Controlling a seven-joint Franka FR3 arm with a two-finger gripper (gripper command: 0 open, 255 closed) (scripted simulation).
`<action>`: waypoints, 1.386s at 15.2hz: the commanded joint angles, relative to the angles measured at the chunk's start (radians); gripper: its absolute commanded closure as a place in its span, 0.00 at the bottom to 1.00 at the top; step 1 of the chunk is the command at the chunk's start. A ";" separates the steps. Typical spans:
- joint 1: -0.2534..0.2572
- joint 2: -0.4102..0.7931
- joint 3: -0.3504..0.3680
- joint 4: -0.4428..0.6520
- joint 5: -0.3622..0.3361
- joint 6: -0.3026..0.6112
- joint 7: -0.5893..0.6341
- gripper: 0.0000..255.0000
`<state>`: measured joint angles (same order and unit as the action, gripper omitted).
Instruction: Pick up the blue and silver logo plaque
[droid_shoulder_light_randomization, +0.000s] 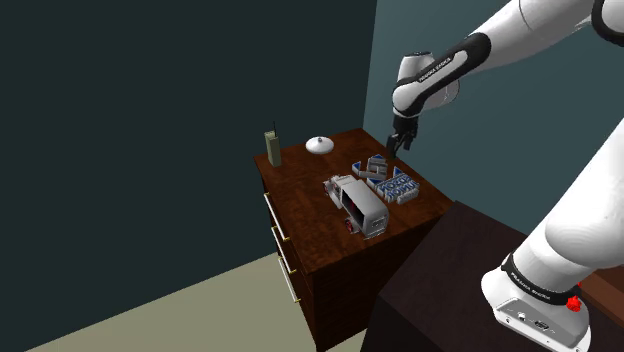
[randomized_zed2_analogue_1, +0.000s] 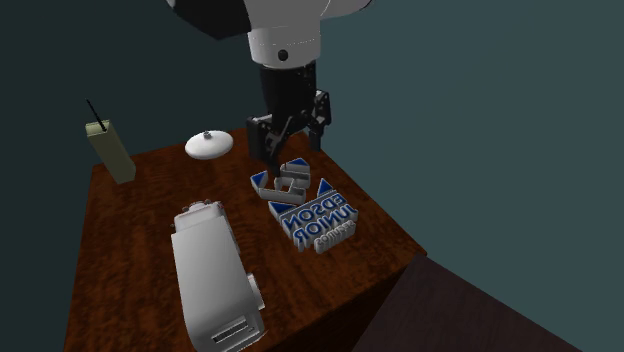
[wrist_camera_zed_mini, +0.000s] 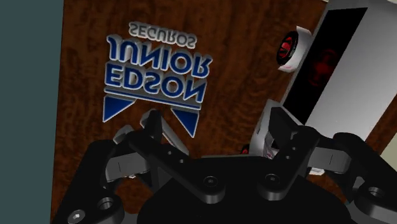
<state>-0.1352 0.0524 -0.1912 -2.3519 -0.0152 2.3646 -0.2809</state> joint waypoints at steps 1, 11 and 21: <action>-0.012 0.086 -0.007 0.056 0.026 0.033 -0.042 0.00; -0.109 0.477 0.025 0.373 0.135 0.115 -0.197 0.00; -0.198 0.837 0.064 0.777 0.168 0.081 -0.265 0.00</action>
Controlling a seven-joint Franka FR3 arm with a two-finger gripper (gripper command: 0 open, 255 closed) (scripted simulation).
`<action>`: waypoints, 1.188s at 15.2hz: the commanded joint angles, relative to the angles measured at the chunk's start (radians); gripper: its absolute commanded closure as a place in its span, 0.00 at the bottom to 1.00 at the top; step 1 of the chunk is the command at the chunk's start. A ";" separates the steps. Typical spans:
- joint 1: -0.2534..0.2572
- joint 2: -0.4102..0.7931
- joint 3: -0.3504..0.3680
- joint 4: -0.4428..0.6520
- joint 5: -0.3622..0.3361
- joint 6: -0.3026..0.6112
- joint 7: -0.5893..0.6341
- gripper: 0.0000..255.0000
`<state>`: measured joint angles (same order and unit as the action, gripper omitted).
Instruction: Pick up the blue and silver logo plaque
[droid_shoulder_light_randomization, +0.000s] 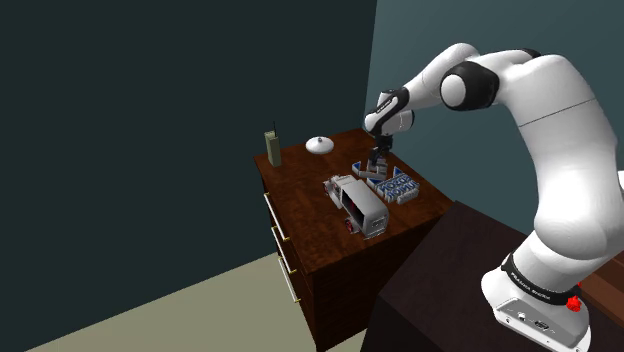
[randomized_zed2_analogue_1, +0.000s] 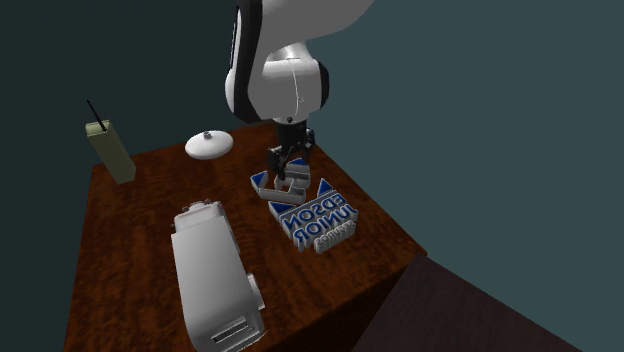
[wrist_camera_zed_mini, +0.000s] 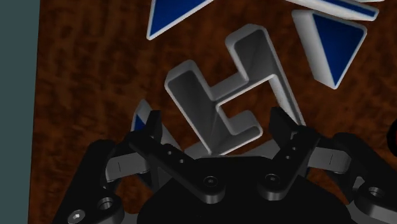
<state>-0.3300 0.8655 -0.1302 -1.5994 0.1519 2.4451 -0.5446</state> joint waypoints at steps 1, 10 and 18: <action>-0.004 0.035 0.004 0.030 0.002 0.007 -0.002 0.00; -0.011 0.105 0.011 0.072 0.007 0.035 -0.004 1.00; -0.010 0.101 0.011 0.063 0.007 0.039 -0.004 1.00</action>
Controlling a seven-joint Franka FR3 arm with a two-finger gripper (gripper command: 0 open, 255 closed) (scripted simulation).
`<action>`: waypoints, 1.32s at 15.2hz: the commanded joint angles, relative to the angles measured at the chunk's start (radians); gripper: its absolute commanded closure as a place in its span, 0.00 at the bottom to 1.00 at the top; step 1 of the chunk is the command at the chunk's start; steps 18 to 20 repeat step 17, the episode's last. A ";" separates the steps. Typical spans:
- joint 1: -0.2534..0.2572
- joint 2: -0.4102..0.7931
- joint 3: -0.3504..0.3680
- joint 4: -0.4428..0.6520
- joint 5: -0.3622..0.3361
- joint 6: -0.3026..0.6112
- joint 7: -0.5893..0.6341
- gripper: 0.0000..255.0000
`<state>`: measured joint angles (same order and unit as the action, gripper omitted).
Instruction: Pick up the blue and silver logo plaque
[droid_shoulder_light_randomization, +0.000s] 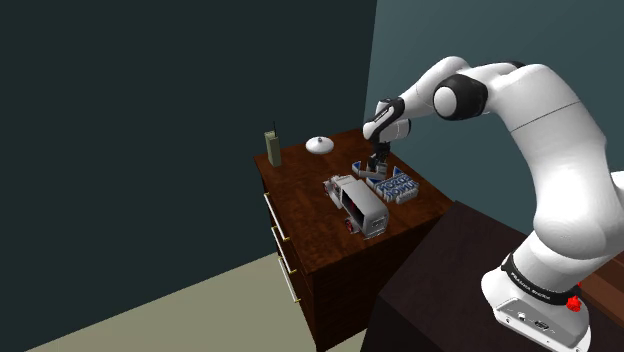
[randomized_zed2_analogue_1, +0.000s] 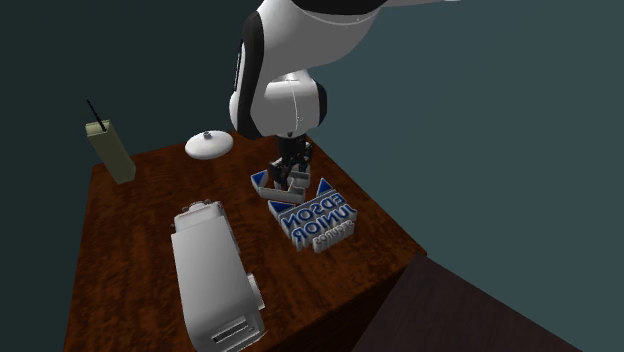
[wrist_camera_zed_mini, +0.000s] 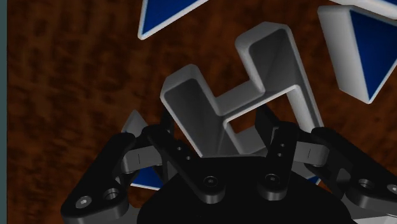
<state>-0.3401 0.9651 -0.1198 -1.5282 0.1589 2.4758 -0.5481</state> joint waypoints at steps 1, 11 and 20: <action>0.001 -0.011 -0.001 -0.014 0.000 0.002 0.000 1.00; 0.011 -0.124 -0.014 -0.067 -0.010 -0.059 0.004 1.00; 0.016 -0.168 -0.019 -0.081 -0.015 -0.088 0.007 1.00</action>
